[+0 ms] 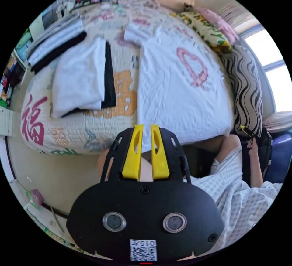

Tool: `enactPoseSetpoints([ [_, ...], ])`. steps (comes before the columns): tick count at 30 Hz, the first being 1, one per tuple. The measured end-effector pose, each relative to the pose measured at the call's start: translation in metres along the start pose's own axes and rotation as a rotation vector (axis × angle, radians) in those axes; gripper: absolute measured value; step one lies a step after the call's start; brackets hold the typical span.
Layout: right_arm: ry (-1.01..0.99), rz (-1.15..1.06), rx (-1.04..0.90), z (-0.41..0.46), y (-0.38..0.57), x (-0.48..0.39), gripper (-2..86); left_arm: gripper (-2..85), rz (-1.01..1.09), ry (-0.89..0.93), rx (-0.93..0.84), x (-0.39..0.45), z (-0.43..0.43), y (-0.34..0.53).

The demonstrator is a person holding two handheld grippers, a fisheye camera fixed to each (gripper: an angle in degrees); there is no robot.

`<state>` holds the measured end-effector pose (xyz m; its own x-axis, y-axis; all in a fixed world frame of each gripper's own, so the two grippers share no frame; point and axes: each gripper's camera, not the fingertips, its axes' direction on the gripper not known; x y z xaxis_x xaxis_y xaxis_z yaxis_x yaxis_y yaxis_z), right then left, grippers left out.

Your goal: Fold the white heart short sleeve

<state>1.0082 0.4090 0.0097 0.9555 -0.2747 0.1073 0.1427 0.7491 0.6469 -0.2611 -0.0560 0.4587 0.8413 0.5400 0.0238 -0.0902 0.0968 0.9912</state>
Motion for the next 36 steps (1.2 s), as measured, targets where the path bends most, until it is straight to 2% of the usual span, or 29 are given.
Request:
enactPoseSetpoints([
  [2, 0.083, -0.075, 0.275, -0.032, 0.022, -0.041, -0.5, 5.8, 0.063, -0.049, 0.263, 0.042, -0.034, 0.021],
  [3, 0.106, -0.097, 0.346, -0.039, 0.028, -0.052, -0.5, 6.0, 0.084, -0.063, 0.333, 0.054, -0.041, 0.027],
  [5, 0.191, -0.177, 0.603, -0.061, 0.048, -0.096, -0.5, 6.6, 0.175, -0.119, 0.62, 0.104, -0.062, 0.054],
  [8, 0.278, -0.23, 0.848, -0.067, 0.06, -0.135, -0.5, 6.8, 0.256, -0.147, 0.916, 0.161, -0.055, 0.076],
  [10, 0.326, -0.21, 0.955, -0.062, 0.057, -0.146, -0.5, 6.7, 0.274, -0.105, 1.005, 0.188, -0.035, 0.072],
  [13, 0.236, -0.235, 0.928, -0.048, 0.024, -0.146, -0.5, 6.8, 0.349, 0.031, 0.9, 0.228, 0.018, 0.024],
  [16, 0.143, -0.187, 0.816, -0.021, -0.027, -0.124, -0.5, 6.2, 0.42, 0.057, 0.829, 0.269, 0.087, -0.034],
  [23, 0.201, 0.02, 0.524, 0.02, -0.152, -0.061, 2.6, 6.9, 0.554, 0.154, 0.557, 0.391, 0.227, -0.183],
  [29, 0.067, 0.149, 0.286, 0.017, -0.232, 0.003, 5.0, 5.6, 0.581, 0.162, 0.291, 0.508, 0.332, -0.287],
  [36, -0.003, 0.231, 0.185, 0.032, -0.321, 0.055, 6.9, 4.6, 0.551, 0.194, 0.067, 0.625, 0.491, -0.369],
])
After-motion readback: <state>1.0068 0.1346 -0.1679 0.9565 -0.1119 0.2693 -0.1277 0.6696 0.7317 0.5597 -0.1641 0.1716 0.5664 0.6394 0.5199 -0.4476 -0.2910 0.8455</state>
